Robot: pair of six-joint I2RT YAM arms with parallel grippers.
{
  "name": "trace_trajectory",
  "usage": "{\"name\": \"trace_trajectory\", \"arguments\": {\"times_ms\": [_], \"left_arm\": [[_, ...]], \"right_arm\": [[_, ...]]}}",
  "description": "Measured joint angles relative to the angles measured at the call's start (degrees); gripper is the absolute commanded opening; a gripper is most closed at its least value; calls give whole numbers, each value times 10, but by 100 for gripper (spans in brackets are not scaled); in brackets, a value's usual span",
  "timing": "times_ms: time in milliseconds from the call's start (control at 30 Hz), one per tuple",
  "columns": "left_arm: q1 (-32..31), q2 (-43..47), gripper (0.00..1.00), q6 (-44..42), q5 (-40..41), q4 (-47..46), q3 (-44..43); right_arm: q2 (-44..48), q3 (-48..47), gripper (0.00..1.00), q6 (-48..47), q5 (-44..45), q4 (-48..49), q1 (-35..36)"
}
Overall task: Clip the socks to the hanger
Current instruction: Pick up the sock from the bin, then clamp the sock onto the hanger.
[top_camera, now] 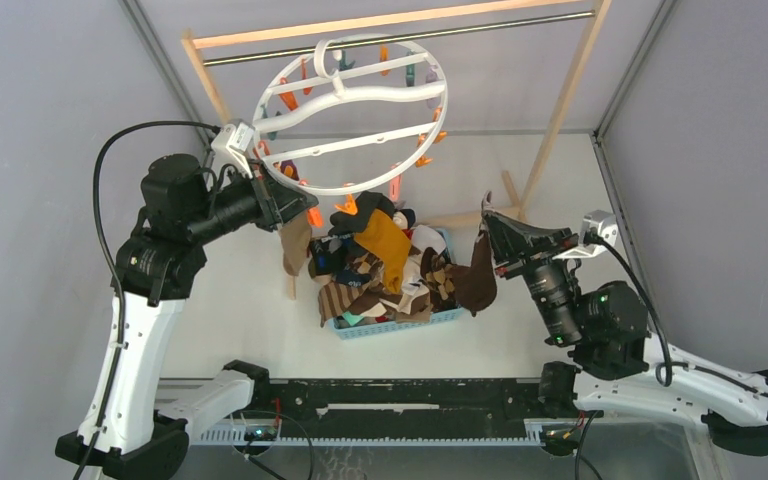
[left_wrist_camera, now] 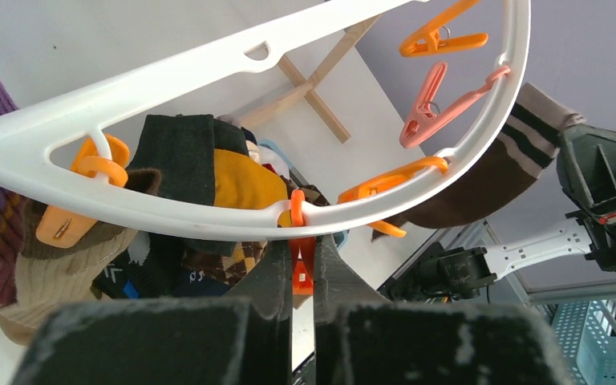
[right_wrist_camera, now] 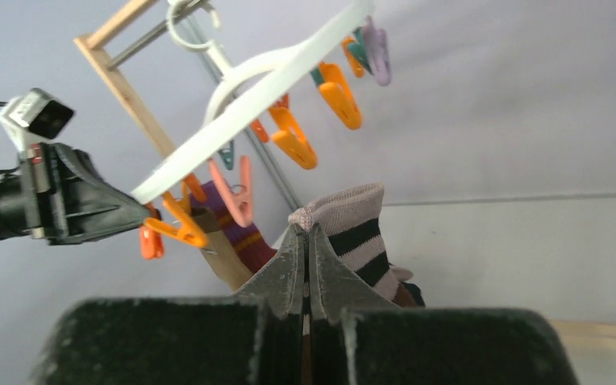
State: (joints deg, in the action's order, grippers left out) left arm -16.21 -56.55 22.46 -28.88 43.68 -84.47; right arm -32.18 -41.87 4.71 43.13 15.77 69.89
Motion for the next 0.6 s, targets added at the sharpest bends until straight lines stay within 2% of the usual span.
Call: {"name": "trace_trajectory", "arguments": {"times_ms": [100, 333, 600], "left_arm": [[0, 0, 0, 0, 0, 0, 0], [0, 0, 0, 0, -1, 0, 0], [0, 6, 0, 10, 0, 0, 0]], "right_arm": [[-14, -18, 0, 6, -40, -7, 0], [-122, -29, 0, 48, -185, -5, 2], [-261, -32, 0, 70, -224, 59, 26]]}}
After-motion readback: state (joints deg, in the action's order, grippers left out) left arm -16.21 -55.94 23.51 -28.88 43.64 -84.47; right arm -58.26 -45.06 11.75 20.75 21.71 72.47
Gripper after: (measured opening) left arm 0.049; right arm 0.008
